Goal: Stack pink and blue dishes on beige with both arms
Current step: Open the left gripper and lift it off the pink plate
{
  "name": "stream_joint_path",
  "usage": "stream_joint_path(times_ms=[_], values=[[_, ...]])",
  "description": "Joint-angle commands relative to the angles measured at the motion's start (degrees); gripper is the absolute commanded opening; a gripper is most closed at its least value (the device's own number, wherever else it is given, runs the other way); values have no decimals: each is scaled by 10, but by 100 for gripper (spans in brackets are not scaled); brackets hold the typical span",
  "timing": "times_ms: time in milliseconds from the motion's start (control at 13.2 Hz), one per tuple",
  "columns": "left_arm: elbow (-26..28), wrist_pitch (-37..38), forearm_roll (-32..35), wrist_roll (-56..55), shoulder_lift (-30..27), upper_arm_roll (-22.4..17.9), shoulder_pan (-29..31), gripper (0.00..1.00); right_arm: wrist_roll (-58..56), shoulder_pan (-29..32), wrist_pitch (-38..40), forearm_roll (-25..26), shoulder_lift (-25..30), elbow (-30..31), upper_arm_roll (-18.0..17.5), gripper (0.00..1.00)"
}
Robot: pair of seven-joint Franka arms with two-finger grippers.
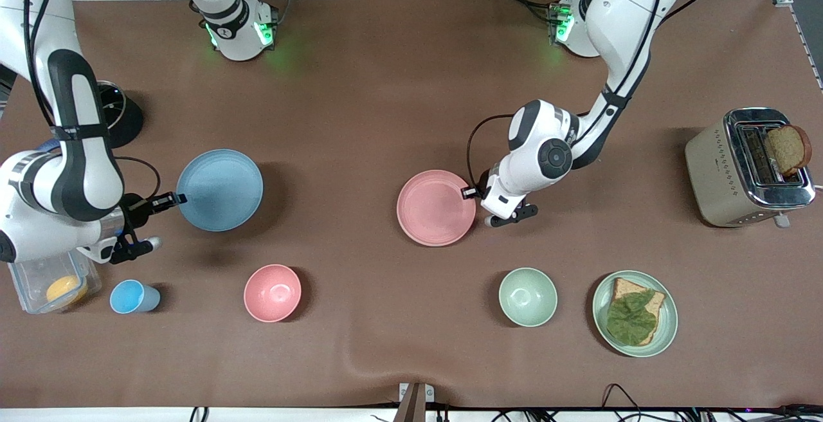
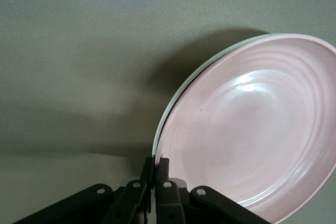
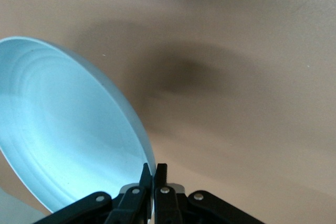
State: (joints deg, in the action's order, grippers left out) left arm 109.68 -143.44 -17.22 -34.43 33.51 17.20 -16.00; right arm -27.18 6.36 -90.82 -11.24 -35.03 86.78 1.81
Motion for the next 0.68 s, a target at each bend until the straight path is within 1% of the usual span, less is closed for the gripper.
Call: stream_joint_path(times_ms=[0, 76, 152, 228, 304, 456, 608], values=[[-9, -14, -9, -13, 9, -1, -8, 0, 9, -2, 13, -17, 5, -6, 1, 0], [-10, -15, -9, -13, 9, -2, -9, 2, 14, -4, 13, -20, 5, -6, 1, 0], [-13, -15, -9, -13, 11, -1, -8, 24, 24, -6, 13, -21, 5, -6, 0, 0], [-14, -15, -9, -21, 12, -2, -7, 59, 36, -12, 15, -21, 6, -6, -2, 0], [-14, -15, -6, -34, 11, -2, -7, 100, 48, -17, 18, -21, 6, -7, -2, 0], [-19, -12, -4, -55, 2, -2, -8, 100, 63, -22, 25, -21, 6, -14, -5, 0], [-18, 9, -3, -63, -29, -2, -1, 100, 81, -30, 27, -35, 6, -14, -10, 0]])
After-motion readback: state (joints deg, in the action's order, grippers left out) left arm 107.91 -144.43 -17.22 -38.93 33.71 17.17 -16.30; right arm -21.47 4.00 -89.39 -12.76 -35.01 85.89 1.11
